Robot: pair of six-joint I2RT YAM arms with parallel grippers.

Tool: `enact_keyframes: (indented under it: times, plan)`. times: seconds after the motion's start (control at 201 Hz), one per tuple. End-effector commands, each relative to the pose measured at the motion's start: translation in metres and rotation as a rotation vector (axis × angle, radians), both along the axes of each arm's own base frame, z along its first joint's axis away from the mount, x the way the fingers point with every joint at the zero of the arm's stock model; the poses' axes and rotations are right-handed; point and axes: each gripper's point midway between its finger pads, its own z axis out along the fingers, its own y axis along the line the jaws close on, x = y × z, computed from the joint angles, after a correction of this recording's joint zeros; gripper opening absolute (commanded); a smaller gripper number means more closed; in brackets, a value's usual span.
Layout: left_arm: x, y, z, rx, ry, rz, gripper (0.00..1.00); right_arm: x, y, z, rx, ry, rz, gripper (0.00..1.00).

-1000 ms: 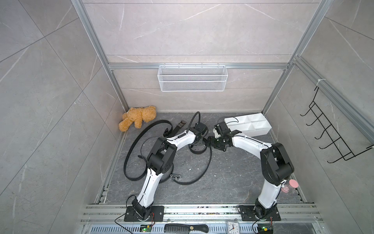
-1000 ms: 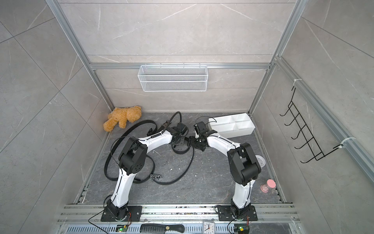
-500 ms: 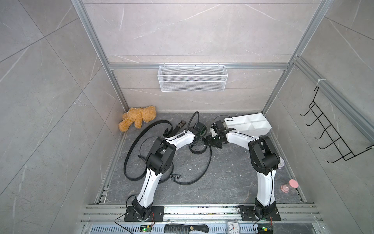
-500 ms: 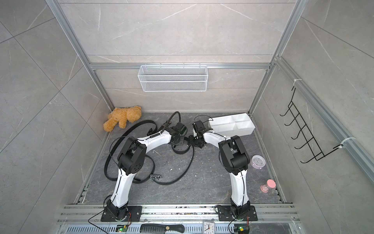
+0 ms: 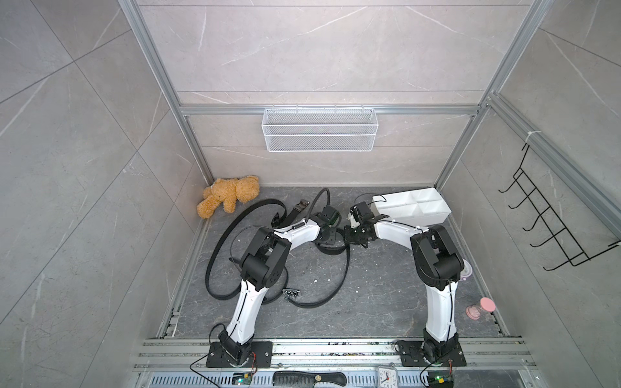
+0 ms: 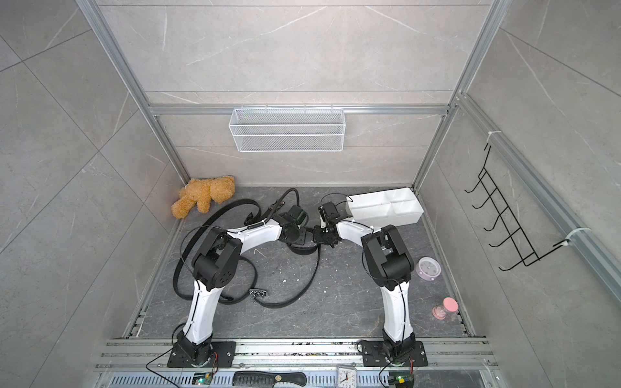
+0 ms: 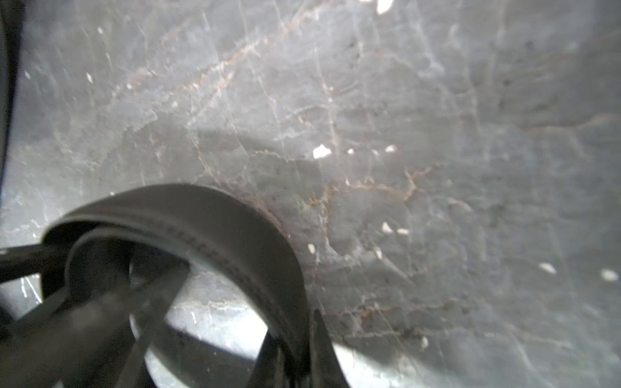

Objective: Place the belts into the storage roll
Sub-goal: Roll the belt at the center of the board.

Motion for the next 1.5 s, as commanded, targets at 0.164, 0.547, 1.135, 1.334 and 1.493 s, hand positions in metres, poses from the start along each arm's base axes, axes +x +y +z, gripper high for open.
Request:
enact_keyframes:
  times: [0.164,0.547,1.135,1.334,1.493]
  plan:
    - [-0.033,0.027,0.095,-0.098,-0.074,0.031,1.0,-0.041,-0.048,-0.014,-0.15,0.099,-0.118,0.02]
    - [-0.18,0.005,0.095,-0.101,0.167,-0.311,0.86,-0.041,-0.056,-0.006,-0.145,0.097,-0.206,0.02]
    - [-0.241,-0.006,0.005,0.239,0.302,-0.621,0.66,-0.049,-0.062,-0.002,-0.157,0.103,-0.192,0.03]
    - [-0.222,0.026,-0.008,0.453,0.234,-0.581,0.11,-0.068,-0.079,0.0,-0.225,0.127,-0.154,0.03]
    - [-0.175,0.042,0.019,0.696,0.04,-0.583,0.0,-0.089,-0.092,0.0,-0.245,0.163,-0.144,0.03]
